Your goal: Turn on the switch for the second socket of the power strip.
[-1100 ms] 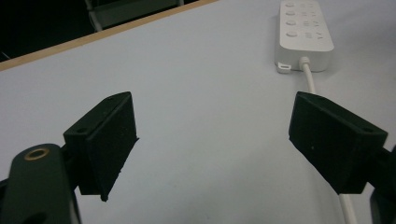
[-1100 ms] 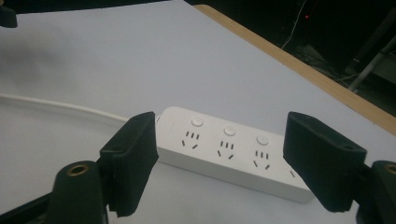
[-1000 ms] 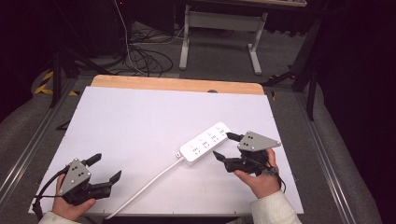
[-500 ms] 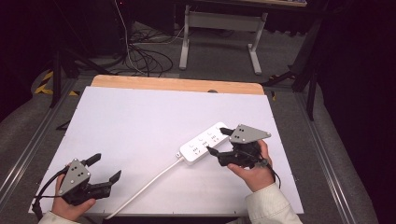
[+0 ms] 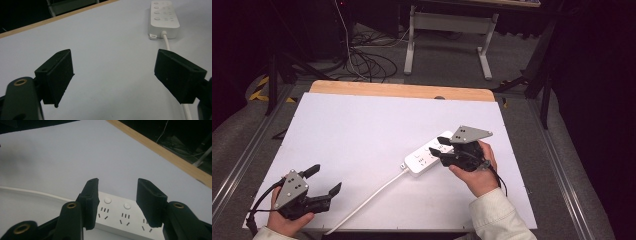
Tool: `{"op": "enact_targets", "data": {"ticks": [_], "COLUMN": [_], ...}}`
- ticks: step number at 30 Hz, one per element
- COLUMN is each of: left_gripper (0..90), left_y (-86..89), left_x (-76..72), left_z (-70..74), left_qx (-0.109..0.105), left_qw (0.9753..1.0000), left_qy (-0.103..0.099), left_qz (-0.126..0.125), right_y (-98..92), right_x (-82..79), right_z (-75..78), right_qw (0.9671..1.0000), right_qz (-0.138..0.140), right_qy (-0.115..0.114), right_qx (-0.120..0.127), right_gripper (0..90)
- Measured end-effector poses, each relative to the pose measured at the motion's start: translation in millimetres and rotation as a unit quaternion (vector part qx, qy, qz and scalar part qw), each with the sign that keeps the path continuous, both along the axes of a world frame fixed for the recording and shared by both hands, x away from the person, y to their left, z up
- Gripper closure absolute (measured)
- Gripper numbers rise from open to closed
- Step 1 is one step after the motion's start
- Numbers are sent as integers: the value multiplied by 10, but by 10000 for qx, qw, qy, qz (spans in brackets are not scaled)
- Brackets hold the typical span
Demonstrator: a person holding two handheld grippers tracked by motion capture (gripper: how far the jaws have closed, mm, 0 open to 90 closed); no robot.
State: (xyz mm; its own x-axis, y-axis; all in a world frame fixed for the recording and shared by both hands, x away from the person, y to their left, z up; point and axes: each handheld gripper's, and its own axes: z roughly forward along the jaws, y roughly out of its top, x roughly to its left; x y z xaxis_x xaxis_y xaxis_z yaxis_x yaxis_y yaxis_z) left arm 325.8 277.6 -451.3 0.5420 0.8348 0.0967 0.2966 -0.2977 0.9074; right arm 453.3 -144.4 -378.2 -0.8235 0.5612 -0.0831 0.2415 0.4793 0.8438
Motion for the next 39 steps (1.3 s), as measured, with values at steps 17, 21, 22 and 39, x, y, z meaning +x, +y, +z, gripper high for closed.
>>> {"op": "enact_targets", "data": {"ticks": [17, 21, 22, 39], "left_gripper": [161, 161, 161, 159], "left_y": [5, 5, 5, 8], "left_x": [0, 1, 2, 4], "left_z": [0, 0, -1, -2], "left_qx": [10, 10, 17, -9], "left_qw": [10000, 10000, 10000, 10000], "left_qy": [-21, -22, -25, -43], "left_qz": [15, 13, 11, -4], "right_y": [158, 196, 210, 298], "right_x": [339, 401, 431, 629], "right_z": [-213, -282, -313, -573], "right_qw": [9986, 9979, 9977, 9937], "right_qz": [-107, -157, -145, -344], "right_qy": [455, 519, 539, 811], "right_qx": [-249, -365, -373, -693], "right_gripper": [900, 900, 900, 900]}}
